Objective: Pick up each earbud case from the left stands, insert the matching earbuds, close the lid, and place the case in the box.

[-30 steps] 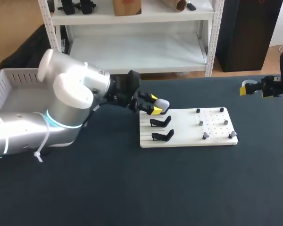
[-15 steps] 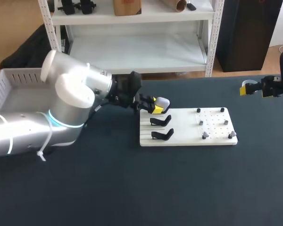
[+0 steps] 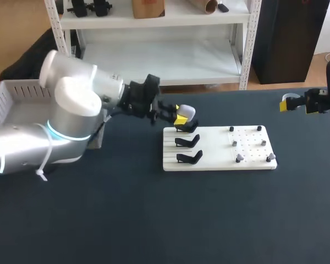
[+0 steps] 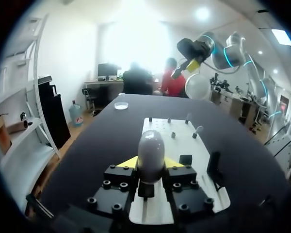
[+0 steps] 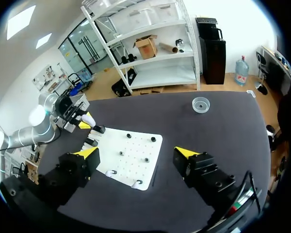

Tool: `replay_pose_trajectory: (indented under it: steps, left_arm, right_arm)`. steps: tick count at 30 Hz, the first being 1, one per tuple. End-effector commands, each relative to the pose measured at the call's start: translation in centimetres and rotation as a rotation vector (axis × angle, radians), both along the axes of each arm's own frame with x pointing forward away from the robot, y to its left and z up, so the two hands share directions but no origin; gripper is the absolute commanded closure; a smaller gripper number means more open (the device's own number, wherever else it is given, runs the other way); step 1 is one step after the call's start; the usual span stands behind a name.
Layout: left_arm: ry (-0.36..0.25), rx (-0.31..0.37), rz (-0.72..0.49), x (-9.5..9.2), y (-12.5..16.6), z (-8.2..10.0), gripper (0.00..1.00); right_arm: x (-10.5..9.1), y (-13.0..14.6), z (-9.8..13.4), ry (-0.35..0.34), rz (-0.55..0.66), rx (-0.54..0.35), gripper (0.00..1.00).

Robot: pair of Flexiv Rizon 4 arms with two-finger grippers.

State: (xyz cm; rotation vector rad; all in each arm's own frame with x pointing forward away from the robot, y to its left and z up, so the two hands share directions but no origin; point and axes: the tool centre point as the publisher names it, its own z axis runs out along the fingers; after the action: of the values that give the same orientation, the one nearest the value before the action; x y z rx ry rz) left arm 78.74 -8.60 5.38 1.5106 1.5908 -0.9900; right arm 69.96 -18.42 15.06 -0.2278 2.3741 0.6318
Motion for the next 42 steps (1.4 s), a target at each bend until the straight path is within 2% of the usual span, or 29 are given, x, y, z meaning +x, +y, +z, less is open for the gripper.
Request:
replay_pose_trajectory:
  steps: [1, 3, 9, 10, 15, 21, 24, 30, 42]
  left_arm:
    - [-0.029, 0.03, 0.028, -2.2, 0.4, 2.3, 1.0]
    - [-0.032, 0.044, 0.018, -2.4, 0.1, 2.7, 1.0]
    - [-0.071, 0.072, 0.023, -2.6, -0.9, 3.4, 1.0]
    - [-0.076, 0.073, 0.037, -2.6, -1.2, 3.4, 1.0]
    - [-0.106, 0.048, 0.041, -3.1, -2.0, 4.4, 1.0]
    - [-0.155, 0.038, 0.048, -3.8, -2.9, 5.5, 1.0]
    - [-0.153, 0.024, 0.031, -3.7, -3.3, 5.6, 1.0]
    - [-0.169, 0.015, -0.007, -4.1, -4.2, 6.0, 1.0]
    - [-0.167, -0.003, -0.026, -4.6, -4.1, 5.8, 1.0]
  right_arm:
    - [0.0, -0.1, 0.0, 0.0, 0.003, 0.002, 0.0]
    - [0.0, -0.1, 0.0, 0.0, 0.003, 0.002, 0.0]
    - [0.1, 6.3, -0.4, 0.025, 0.066, -0.079, 0.0]
    - [0.1, 7.4, -0.4, 0.018, 0.08, -0.052, 0.0]
    - [0.3, 11.0, -0.7, 0.028, 0.12, -0.073, 0.0]
    - [0.6, 13.7, -1.4, 0.042, 0.182, -0.05, 0.0]
    - [0.7, 15.1, -1.9, 0.051, 0.218, -0.05, 0.0]
    - [1.2, 16.2, -2.6, 0.067, 0.235, -0.048, 0.0]
    - [2.3, 16.5, -1.8, 0.061, 0.242, -0.058, 0.0]
